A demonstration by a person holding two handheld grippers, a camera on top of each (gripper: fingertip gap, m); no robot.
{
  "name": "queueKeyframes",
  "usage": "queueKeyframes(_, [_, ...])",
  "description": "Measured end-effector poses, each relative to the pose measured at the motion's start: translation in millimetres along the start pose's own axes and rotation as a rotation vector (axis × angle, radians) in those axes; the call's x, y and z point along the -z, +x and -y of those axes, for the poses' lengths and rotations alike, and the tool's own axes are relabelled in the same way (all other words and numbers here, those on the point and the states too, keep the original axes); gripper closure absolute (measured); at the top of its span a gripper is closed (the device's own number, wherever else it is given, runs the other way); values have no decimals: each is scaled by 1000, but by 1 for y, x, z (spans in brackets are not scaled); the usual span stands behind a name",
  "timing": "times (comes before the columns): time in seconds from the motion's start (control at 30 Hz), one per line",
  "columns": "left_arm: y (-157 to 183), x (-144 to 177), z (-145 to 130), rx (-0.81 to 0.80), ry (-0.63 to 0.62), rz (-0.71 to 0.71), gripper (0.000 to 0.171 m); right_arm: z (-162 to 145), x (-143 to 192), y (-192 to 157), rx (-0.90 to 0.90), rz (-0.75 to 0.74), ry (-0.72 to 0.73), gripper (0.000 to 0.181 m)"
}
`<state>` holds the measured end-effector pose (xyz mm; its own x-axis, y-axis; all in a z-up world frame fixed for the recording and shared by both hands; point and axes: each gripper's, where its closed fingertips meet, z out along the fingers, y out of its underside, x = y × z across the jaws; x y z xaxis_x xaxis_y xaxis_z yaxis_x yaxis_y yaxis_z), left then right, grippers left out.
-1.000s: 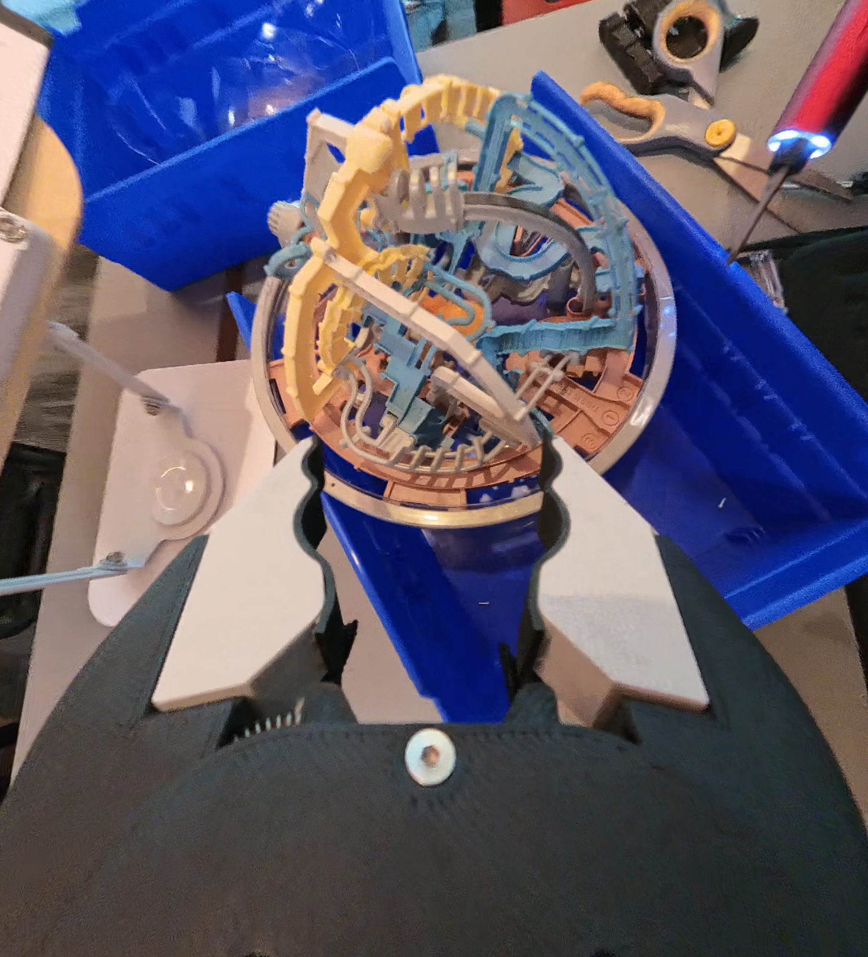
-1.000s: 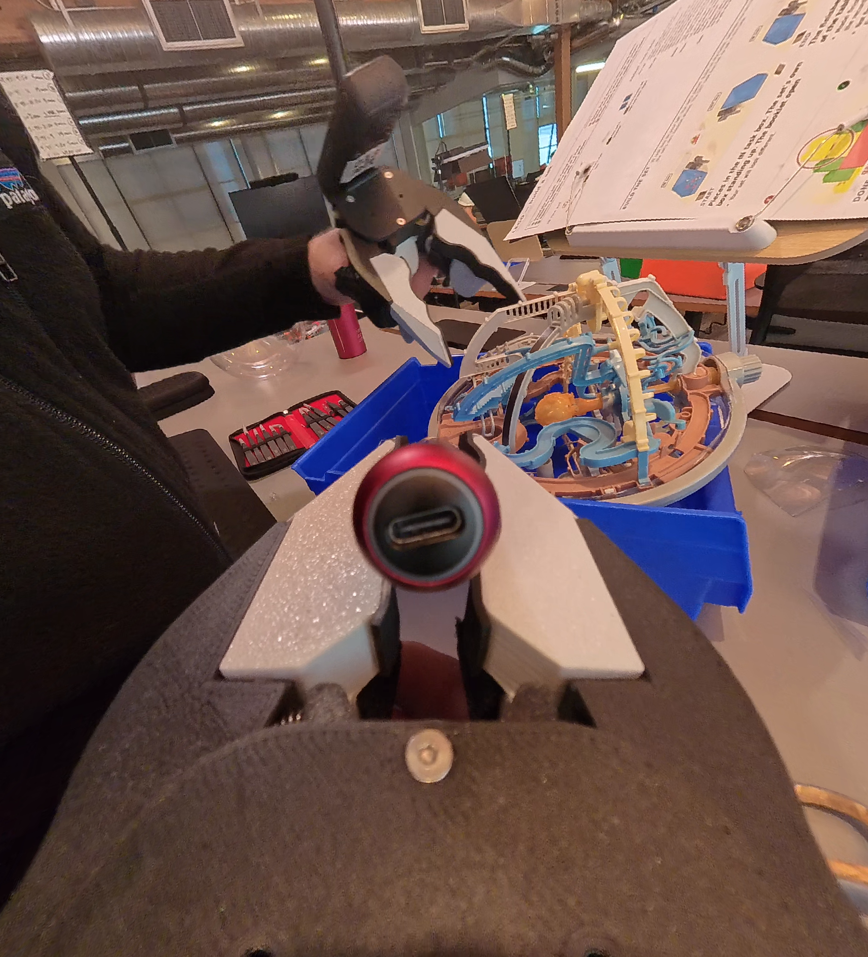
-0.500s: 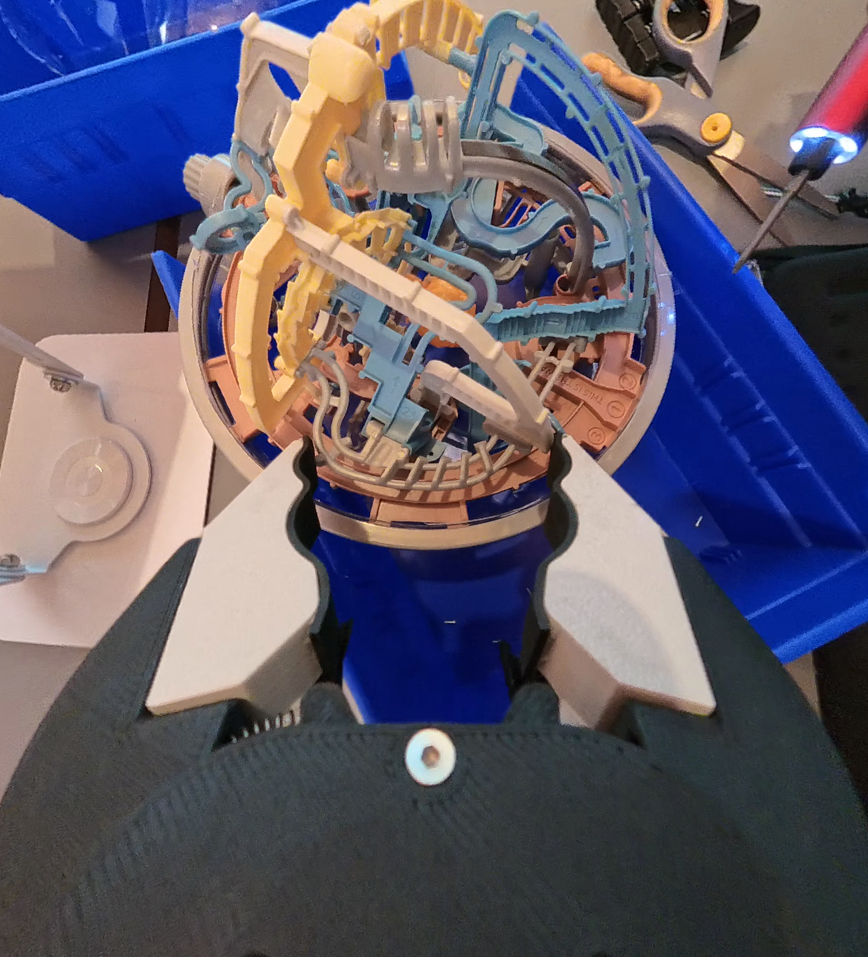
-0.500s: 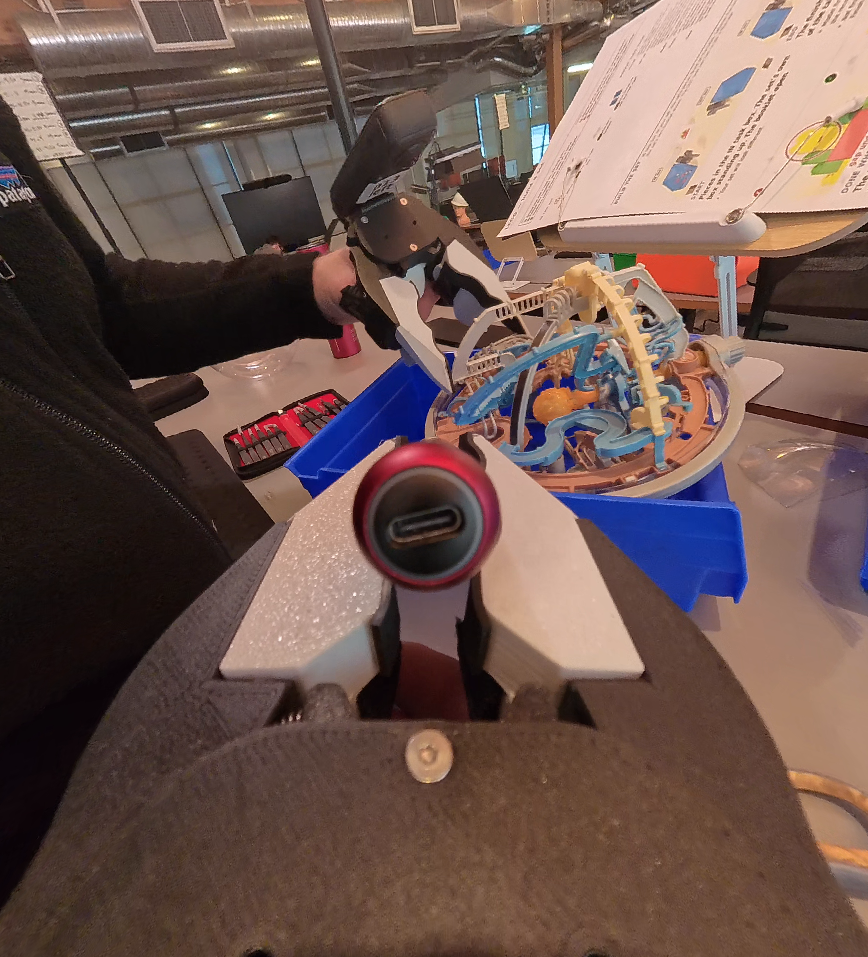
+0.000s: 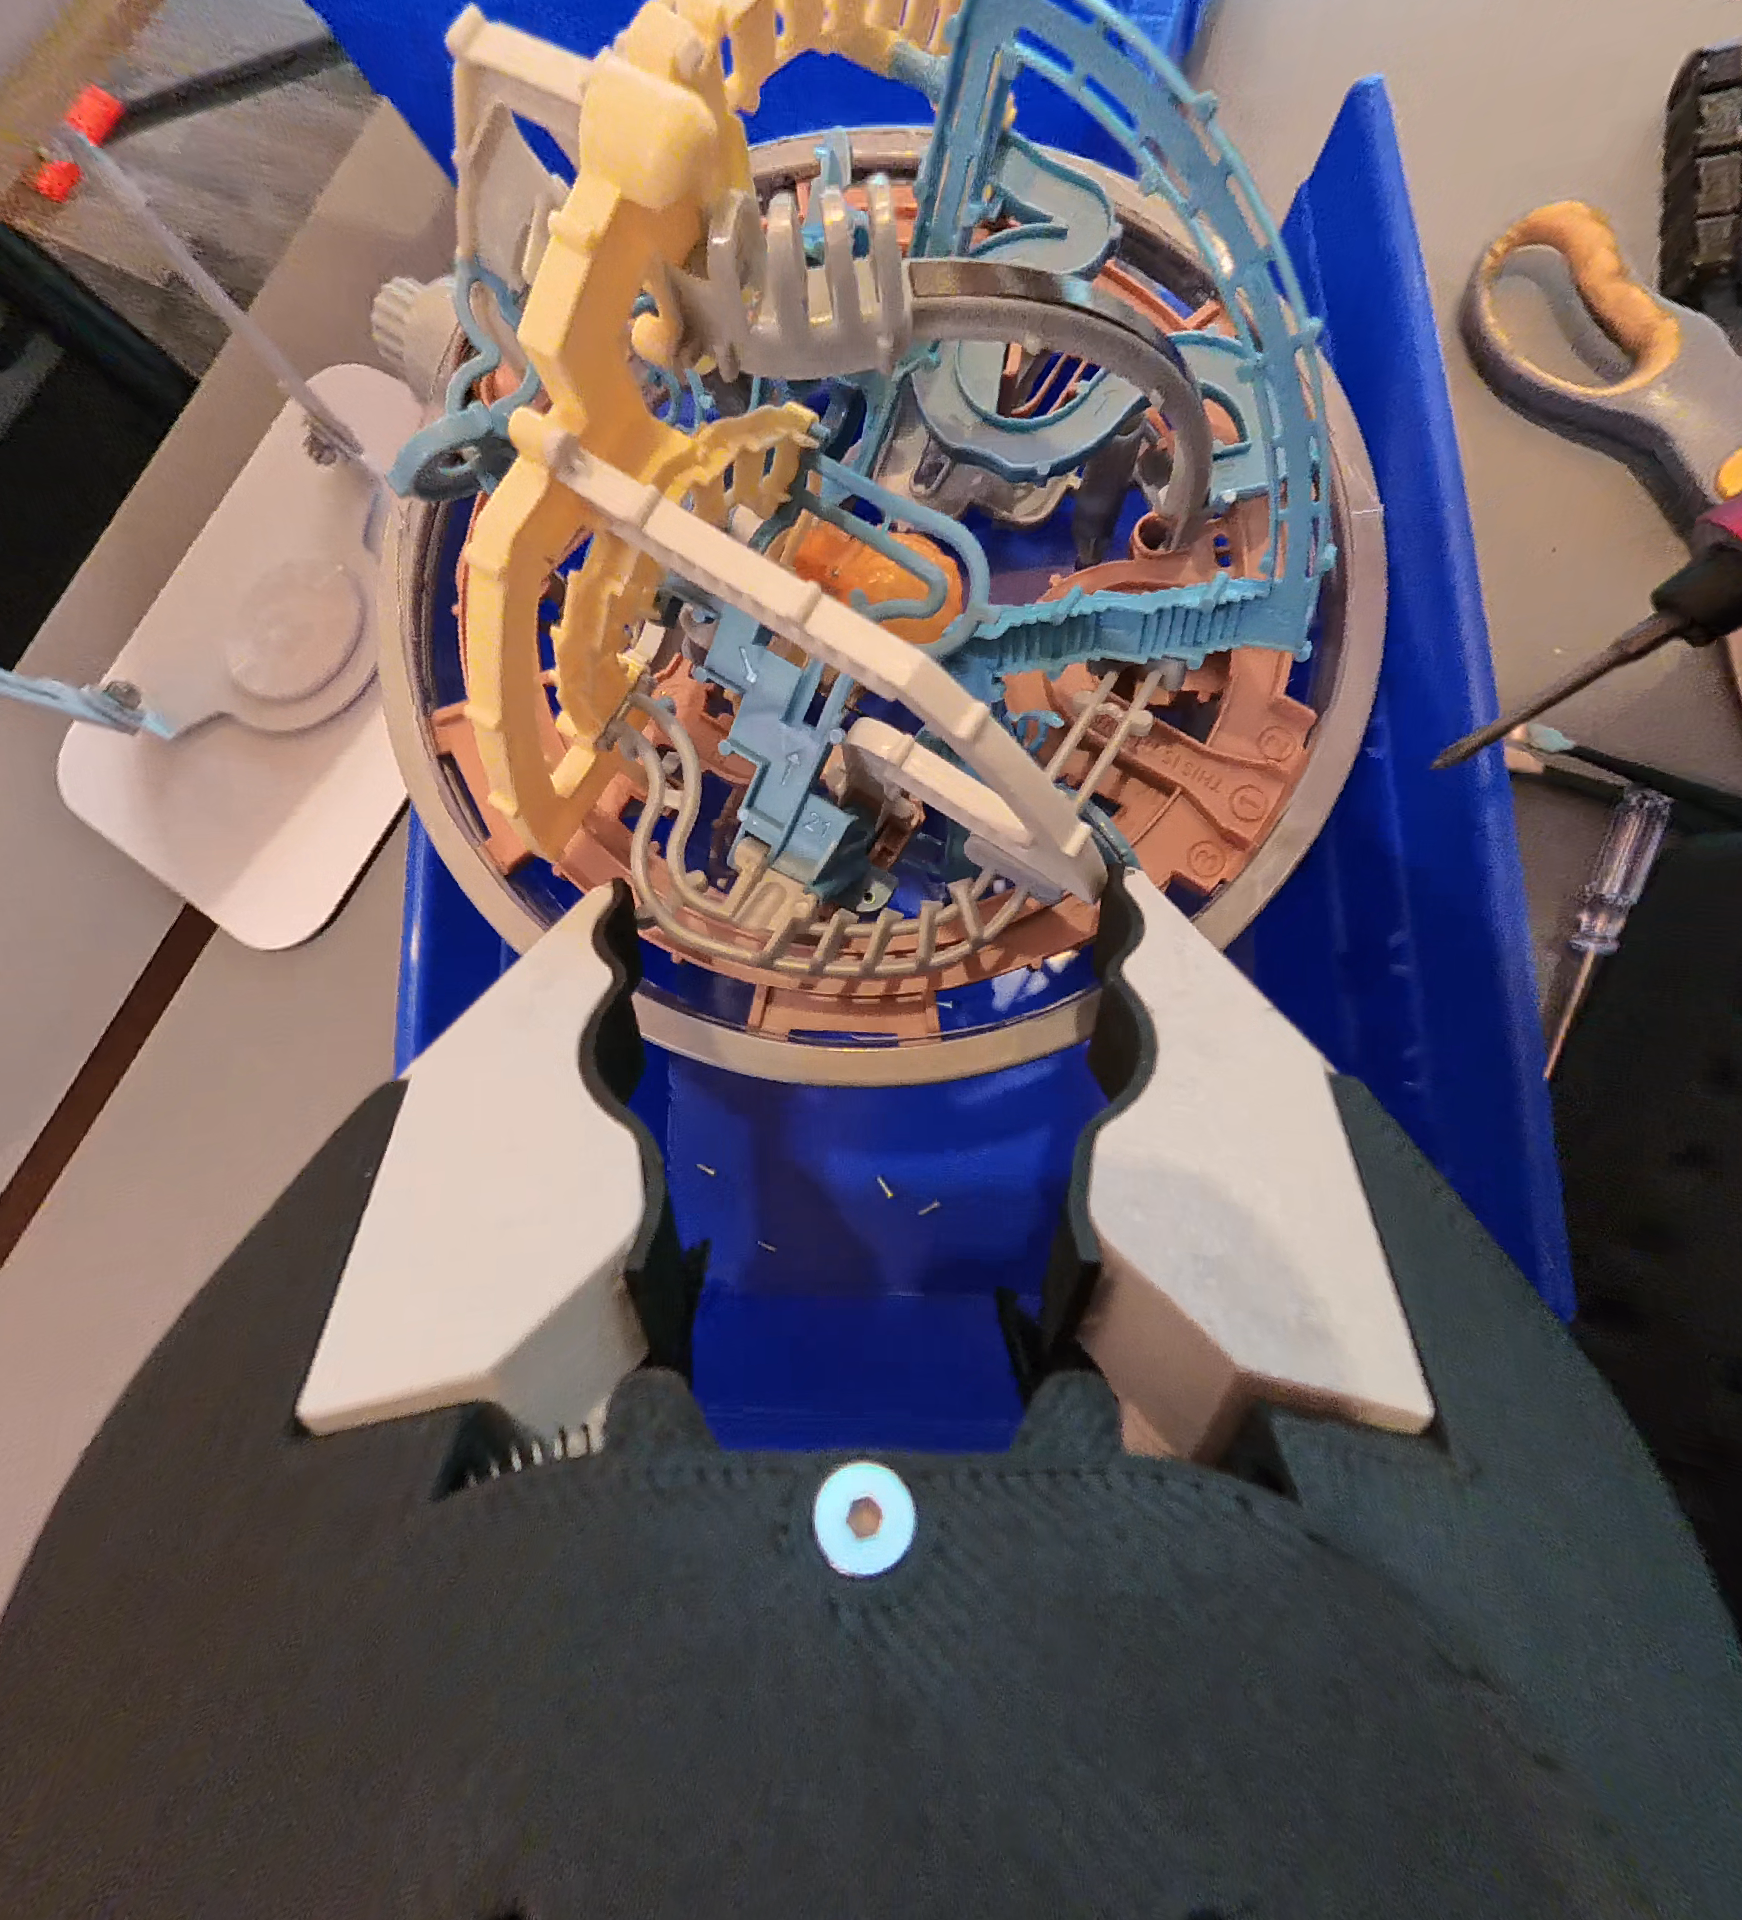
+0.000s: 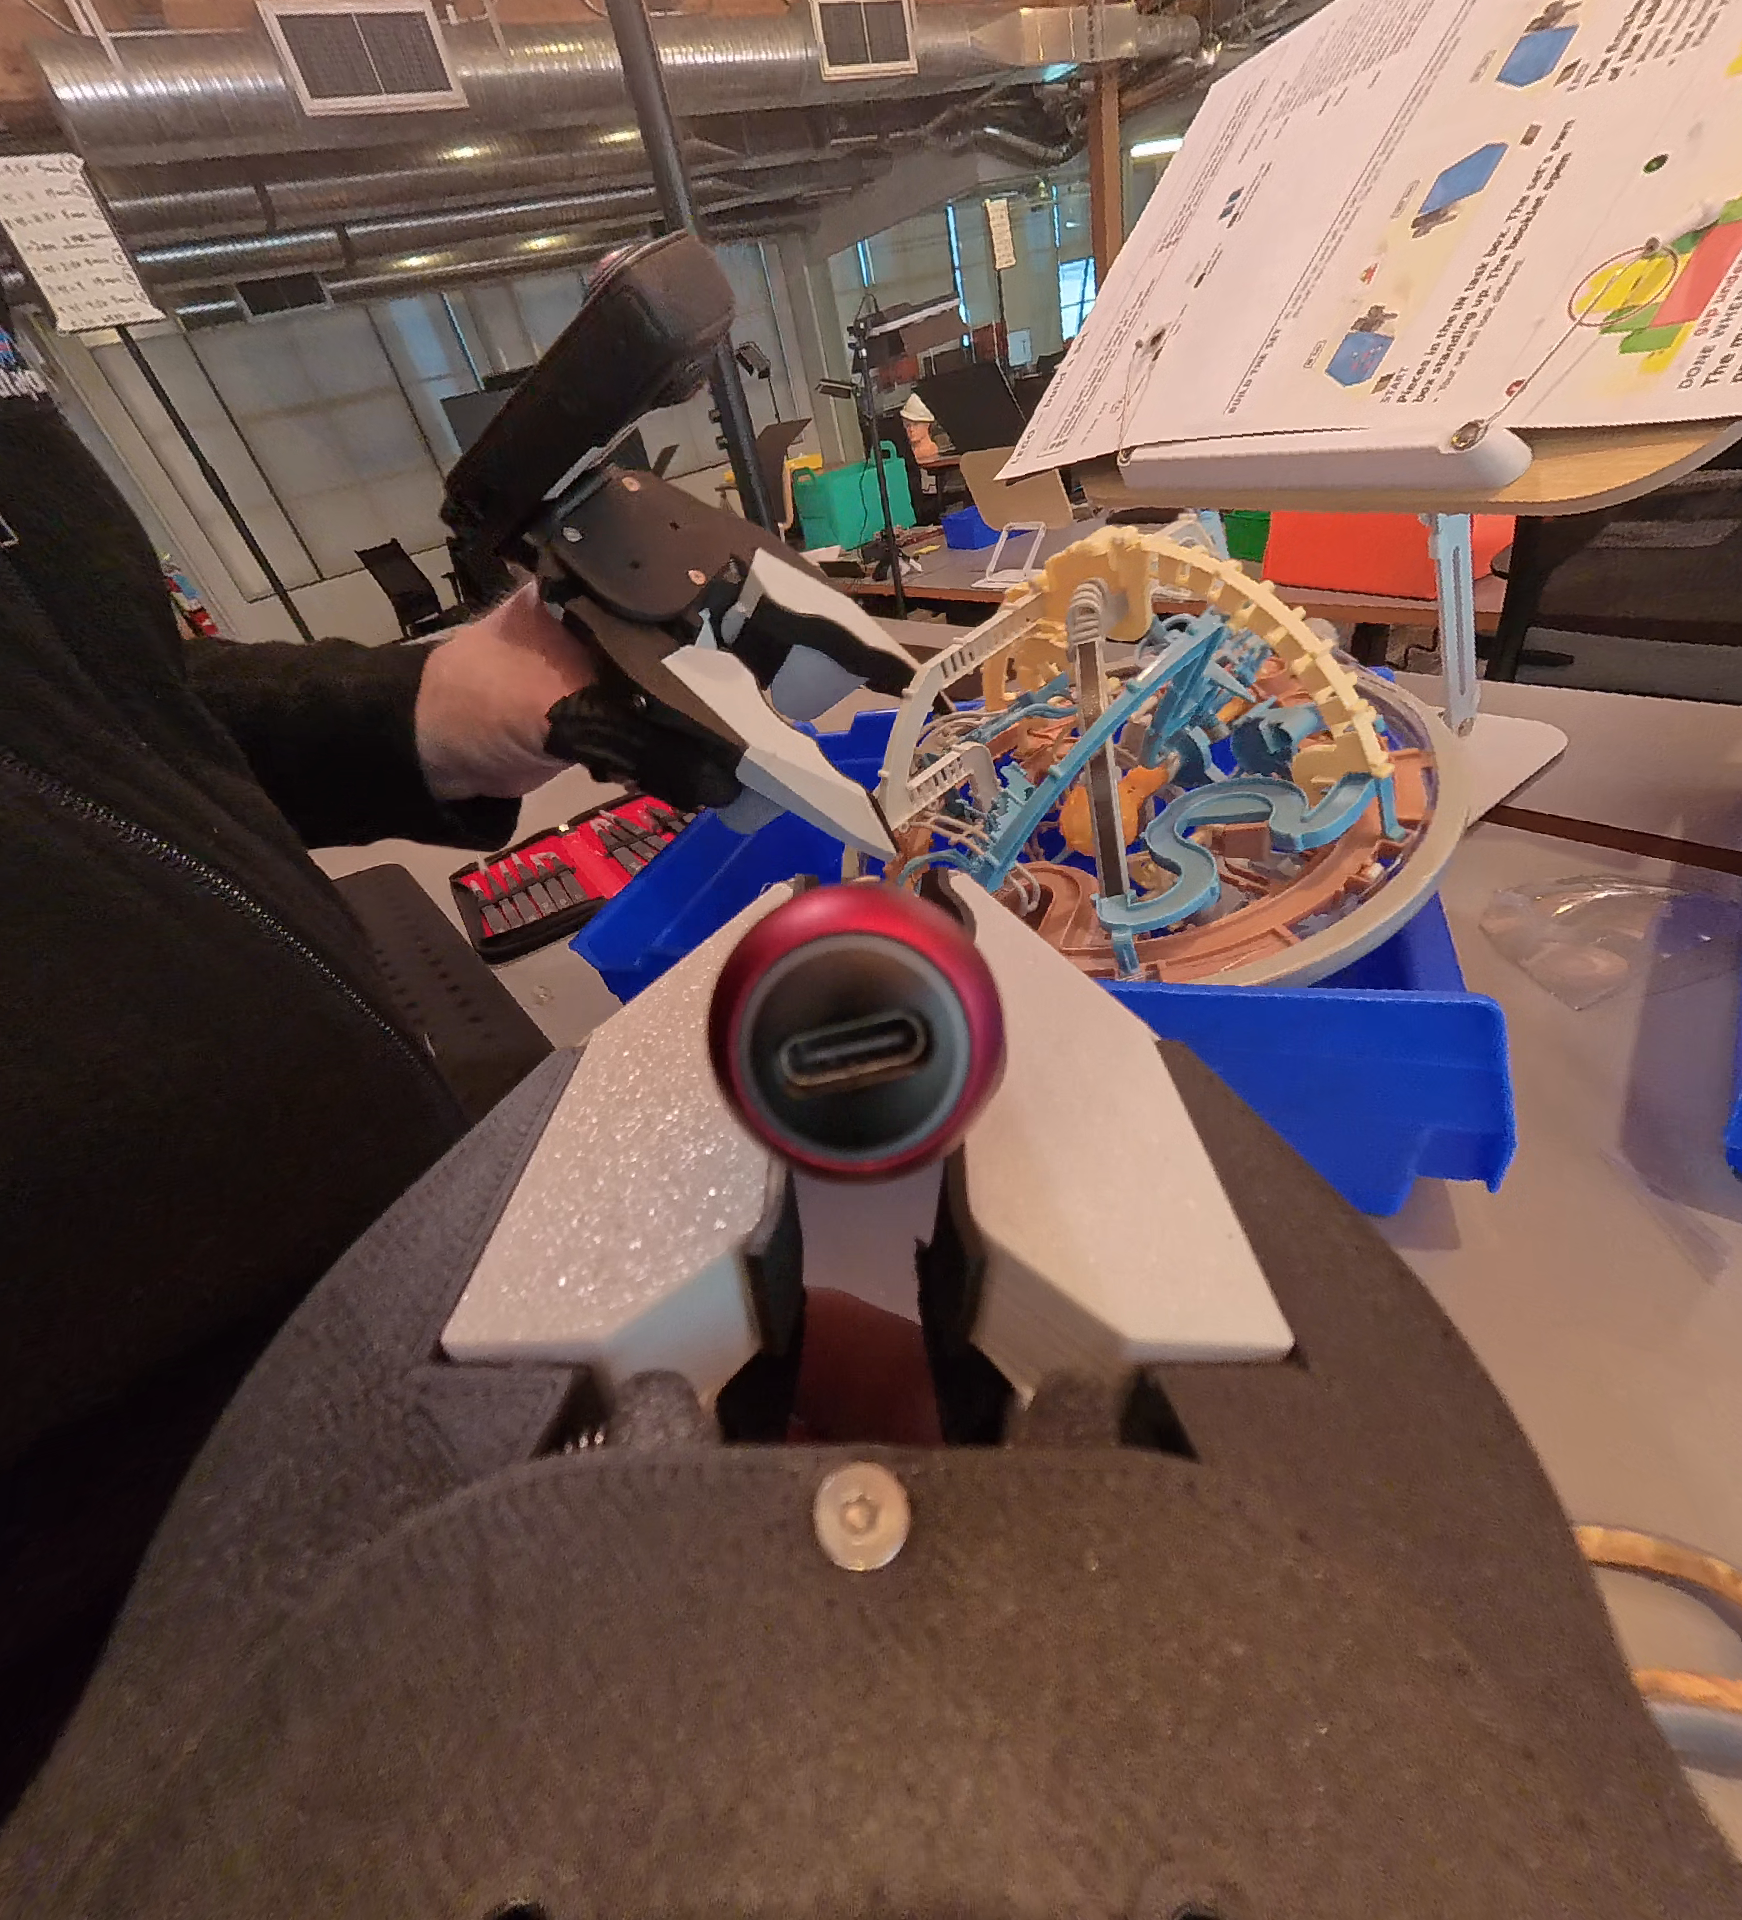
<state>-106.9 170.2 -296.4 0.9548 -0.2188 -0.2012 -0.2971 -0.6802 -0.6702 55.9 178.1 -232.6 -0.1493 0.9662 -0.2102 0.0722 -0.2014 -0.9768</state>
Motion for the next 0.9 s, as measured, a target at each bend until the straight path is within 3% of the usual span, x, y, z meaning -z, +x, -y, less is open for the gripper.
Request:
queueKeyframes(0.17, [6, 7, -8, 20, 4, 26, 87, -1, 1, -1, 0, 3, -4, 161])
queueKeyframes(0.3, [13, 13, -12, -5, 18, -3, 101, -1, -1, -1, -2, 8, -4, 161])
queueKeyframes(0.4, [18, 17, -13, 6, 38, -56, 102, -2, -3, -2, -3, 11, -8, 161])
queueKeyframes(0.63, [-6, 34, -7, -42, 120, -63, 113, -3, -5, -2, -6, 18, -11, 161])
queueKeyframes(0.9, [-27, 17, 8, -167, 128, -173, 130, -4, -6, -6, -8, 23, -11, 161])
